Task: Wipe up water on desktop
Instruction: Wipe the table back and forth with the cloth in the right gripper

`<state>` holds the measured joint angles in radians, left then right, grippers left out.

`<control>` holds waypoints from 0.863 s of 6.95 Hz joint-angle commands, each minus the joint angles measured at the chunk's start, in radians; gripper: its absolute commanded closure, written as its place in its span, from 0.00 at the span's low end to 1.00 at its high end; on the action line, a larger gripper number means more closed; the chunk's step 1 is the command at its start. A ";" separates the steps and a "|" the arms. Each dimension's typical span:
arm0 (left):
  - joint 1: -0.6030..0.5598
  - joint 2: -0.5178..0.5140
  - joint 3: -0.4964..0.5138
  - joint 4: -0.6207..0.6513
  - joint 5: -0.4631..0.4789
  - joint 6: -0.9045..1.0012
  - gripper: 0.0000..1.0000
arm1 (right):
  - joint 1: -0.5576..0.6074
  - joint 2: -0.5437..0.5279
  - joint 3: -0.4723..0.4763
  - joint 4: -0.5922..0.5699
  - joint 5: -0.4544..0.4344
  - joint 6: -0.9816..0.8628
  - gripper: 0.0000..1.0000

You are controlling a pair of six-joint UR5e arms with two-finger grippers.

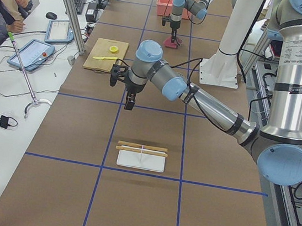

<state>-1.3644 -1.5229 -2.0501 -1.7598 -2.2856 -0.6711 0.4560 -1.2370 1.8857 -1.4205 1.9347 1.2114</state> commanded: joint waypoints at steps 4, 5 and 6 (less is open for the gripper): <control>-0.027 0.018 0.013 -0.001 -0.002 0.084 0.03 | 0.096 -0.113 0.063 0.000 0.065 -0.061 1.00; -0.030 0.021 0.016 -0.001 0.000 0.084 0.03 | 0.160 -0.257 0.137 0.000 0.088 -0.185 1.00; -0.035 0.038 0.016 -0.001 0.000 0.119 0.03 | 0.285 -0.376 0.189 0.000 0.166 -0.331 1.00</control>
<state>-1.3942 -1.4987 -2.0350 -1.7608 -2.2860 -0.5792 0.6164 -1.4585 2.0023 -1.4205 2.0281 1.0465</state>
